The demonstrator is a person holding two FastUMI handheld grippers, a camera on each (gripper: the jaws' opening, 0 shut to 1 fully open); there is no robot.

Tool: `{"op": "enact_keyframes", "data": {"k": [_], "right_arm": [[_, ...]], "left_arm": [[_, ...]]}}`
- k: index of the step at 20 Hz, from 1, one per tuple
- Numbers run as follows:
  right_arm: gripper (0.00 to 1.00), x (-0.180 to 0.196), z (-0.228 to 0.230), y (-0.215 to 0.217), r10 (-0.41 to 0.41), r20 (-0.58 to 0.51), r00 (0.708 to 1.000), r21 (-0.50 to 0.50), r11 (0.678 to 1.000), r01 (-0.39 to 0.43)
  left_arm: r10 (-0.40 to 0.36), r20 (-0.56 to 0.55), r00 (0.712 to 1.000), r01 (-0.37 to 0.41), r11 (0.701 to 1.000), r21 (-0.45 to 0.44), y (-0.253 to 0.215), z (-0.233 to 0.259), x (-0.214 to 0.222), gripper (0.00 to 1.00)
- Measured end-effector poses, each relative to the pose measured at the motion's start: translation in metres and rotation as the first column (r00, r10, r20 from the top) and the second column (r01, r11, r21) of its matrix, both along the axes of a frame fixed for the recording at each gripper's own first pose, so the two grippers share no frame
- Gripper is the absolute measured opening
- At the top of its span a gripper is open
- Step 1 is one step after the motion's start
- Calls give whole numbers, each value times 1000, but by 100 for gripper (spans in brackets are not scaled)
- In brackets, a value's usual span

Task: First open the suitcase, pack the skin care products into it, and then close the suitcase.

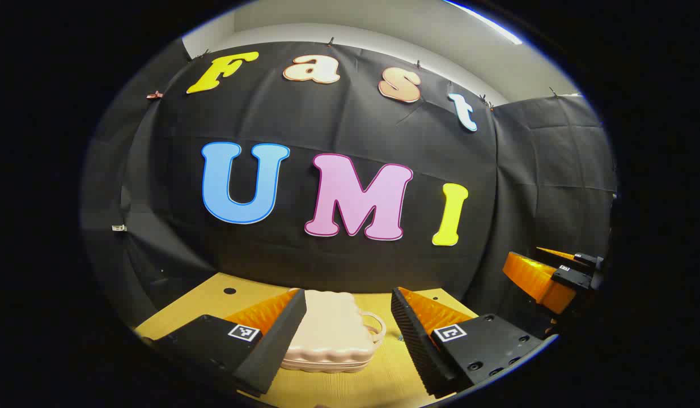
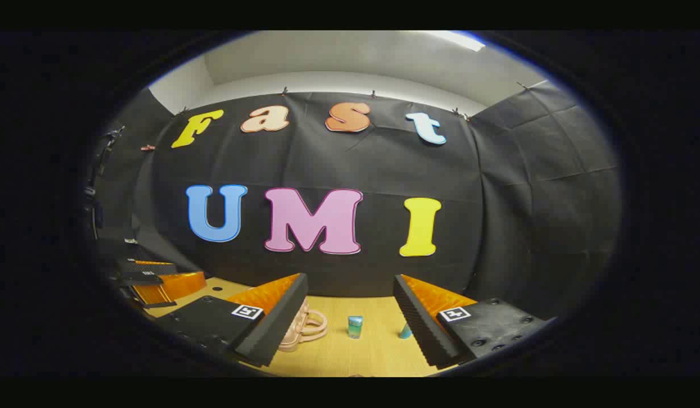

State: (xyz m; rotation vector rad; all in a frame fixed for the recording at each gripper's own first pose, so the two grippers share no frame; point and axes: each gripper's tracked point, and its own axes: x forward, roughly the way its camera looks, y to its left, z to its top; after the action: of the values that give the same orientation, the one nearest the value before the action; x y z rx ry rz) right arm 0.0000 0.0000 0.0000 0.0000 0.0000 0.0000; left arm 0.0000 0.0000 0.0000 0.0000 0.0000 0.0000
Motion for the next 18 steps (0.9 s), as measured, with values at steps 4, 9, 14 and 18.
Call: {"op": "enact_keyframes", "data": {"k": [4,9,14,18], "right_arm": [[96,5,-9,0,16,-17,1000,-16,1000,-16],[96,11,-15,-3,20,-30,999,-3,1000,-20],[94,19,-20,-4,26,-38,999,9,1000,-26],[94,32,-21,-13,23,-43,999,-3,1000,-23]], "left_arm": [[12,-5,1000,-12,1000,29,-1,-2,4,96],[-3,-47,999,3,1000,12,-7,-11,4,96],[17,-50,999,-15,999,38,-3,-10,4,96],[6,-86,996,-4,1000,19,-11,-20,19,95]]}}
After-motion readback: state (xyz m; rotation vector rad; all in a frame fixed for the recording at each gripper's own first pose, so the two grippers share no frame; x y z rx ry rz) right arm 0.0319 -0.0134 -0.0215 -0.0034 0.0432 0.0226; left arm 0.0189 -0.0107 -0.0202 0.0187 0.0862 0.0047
